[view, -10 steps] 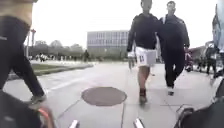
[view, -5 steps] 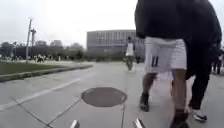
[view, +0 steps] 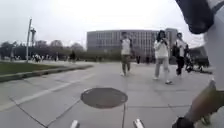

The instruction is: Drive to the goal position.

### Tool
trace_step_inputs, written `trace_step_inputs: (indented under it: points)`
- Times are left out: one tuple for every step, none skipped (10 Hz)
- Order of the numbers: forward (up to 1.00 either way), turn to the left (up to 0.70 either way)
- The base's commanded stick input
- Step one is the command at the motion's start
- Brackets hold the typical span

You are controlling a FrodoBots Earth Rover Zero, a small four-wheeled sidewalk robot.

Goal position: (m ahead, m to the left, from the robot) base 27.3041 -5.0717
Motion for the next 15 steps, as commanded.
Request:
trace_step_inputs:
  points:
    - [0.85,-0.02]
    - [0.85,-0.02]
    - [0.85,-0.02]
    - [0.85,-0.06]
    - [0.85,-0.21]
    - [0.85,-0.34]
    - [0.85,-0.34]
    - [0.85,-0.34]
    - [0.85,-0.30]
    - [0.85,-0.05]
    - [0.85,-0.03]
    - [0.85,-0.02]
    - [0.80,-0.02]
    - [0.08,-0.06]
    - [0.05,-0.07]
